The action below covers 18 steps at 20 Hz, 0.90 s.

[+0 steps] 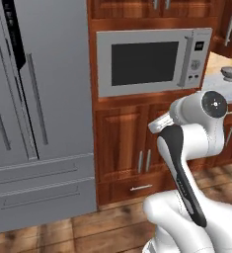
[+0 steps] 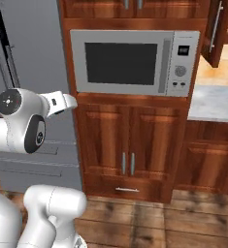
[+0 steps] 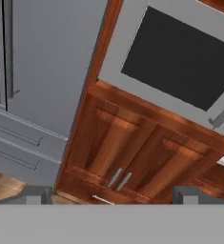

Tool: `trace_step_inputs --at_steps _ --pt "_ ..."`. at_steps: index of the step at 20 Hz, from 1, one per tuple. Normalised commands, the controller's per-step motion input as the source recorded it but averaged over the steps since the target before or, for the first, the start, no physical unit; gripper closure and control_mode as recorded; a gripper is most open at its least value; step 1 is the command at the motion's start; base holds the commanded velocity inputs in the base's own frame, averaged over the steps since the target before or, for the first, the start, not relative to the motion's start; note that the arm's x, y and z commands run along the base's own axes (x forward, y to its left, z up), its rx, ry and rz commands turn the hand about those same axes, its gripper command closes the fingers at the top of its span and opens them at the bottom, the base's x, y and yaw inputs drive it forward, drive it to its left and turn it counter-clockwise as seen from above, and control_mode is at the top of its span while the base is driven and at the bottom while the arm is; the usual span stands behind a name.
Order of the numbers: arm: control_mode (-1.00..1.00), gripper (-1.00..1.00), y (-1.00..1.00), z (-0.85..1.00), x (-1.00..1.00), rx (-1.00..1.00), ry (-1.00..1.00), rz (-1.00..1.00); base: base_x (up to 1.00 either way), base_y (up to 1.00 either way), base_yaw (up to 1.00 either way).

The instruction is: Pick the canned food and cereal from the counter and place them in the cabinets closest to them.

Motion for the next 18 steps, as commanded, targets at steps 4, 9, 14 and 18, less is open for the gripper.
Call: trace_step_inputs --at_steps 4,9,14,18 --pt "1.0 -1.0 0.0 0.0 0.0 0.0 0.0 0.0 -0.33 0.89 -0.04" --pt "1.0 -1.0 0.0 0.0 0.0 0.0 0.0 0.0 -0.32 0.9 -0.04" --pt "1.0 -1.0 0.0 0.0 0.0 0.0 0.0 0.0 -0.32 0.9 -0.04" --pt "1.0 -1.0 0.0 0.0 0.0 0.0 0.0 0.0 -0.32 0.91 -0.04"
